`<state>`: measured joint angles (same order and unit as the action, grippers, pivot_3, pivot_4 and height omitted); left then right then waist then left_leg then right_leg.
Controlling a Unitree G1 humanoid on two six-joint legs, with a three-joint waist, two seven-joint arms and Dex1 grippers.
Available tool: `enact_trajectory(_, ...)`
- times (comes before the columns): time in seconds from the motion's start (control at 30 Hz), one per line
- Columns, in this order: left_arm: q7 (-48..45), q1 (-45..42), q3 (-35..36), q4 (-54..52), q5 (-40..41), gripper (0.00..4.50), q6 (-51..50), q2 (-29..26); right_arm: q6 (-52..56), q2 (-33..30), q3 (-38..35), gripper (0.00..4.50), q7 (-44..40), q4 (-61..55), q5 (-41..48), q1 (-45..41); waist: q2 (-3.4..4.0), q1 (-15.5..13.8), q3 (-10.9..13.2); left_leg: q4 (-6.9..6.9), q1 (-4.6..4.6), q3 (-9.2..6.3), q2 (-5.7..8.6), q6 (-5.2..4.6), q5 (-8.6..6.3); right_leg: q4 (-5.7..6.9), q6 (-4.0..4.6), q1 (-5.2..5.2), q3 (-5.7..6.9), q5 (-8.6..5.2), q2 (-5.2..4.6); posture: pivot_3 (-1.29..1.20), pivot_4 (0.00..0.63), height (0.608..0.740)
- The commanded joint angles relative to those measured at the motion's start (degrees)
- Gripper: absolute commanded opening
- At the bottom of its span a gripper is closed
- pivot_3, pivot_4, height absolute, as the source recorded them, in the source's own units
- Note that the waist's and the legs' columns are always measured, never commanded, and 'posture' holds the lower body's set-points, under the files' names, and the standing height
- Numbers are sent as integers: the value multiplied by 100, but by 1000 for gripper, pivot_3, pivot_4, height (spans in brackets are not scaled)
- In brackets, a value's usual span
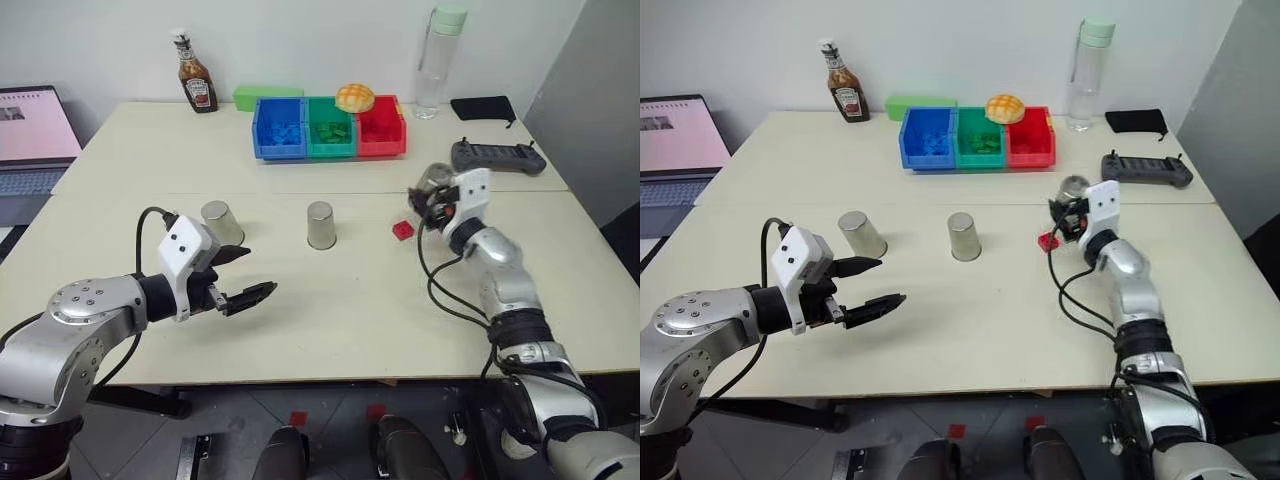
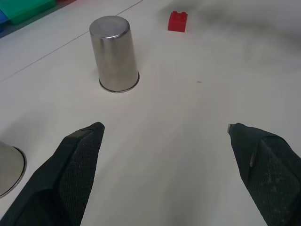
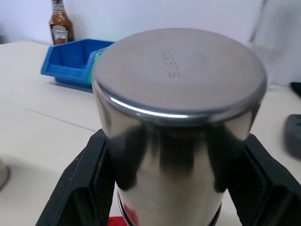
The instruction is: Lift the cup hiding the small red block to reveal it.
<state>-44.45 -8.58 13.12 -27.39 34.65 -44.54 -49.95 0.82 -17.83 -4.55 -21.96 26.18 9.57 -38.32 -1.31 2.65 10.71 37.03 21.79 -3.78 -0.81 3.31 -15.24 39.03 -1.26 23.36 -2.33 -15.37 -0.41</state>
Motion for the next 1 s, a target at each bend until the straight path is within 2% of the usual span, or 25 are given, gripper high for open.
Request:
enact_trajectory(0.03,-35,-92,17,-120,19,4500,40,-66,213,-103,-80,2811,356,-263,-220,187,0,7,0,0,0,1,0,0,0,0,0,0,0,0,0,0,150,740)
enact_trajectory(0.37,-92,-303,-151,-2,-15,4500,64,-69,525,-18,-359,2811,999,932,-271,-273,1,63,0,0,-6,11,-1,0,0,4,0,0,-5,0,3,0,150,740)
enact_trajectory(0.43,-92,-325,-183,10,-34,4500,73,-54,576,4,-490,3549,1018,1191,-149,-409,1,59,0,0,-4,9,0,0,0,2,0,1,-4,0,3,0,150,740)
enact_trajectory(0.47,-93,-332,-191,17,-46,4500,78,-49,588,15,-548,3663,1008,1241,-96,-450,1,59,0,0,-3,10,0,0,0,0,0,1,-5,0,3,0,150,740)
enact_trajectory(0.57,-97,-318,-198,41,-104,4500,106,-54,692,53,-745,4432,1019,1123,117,-509,1,59,0,-1,-3,12,1,0,0,-1,0,1,-6,0,2,0,150,740)
enact_trajectory(0.8,-89,-269,-118,29,-101,4500,113,-23,863,-111,-853,4432,838,-122,286,-254,1,57,1,-1,-3,10,0,0,0,0,0,1,-5,0,2,0,150,740)
enact_trajectory(0.87,-56,-211,-27,3,-99,4500,125,-21,750,-265,-717,4432,523,-872,280,-1,1,54,1,-2,-2,8,0,0,0,0,0,1,-5,0,2,0,150,740)
enact_trajectory(1.0,-55,-26,263,-45,-40,4500,114,-63,1126,-699,-576,4432,-384,-2650,811,598,2,25,1,-5,2,4,0,-1,-1,-3,-1,3,-3,-1,0,0,150,740)
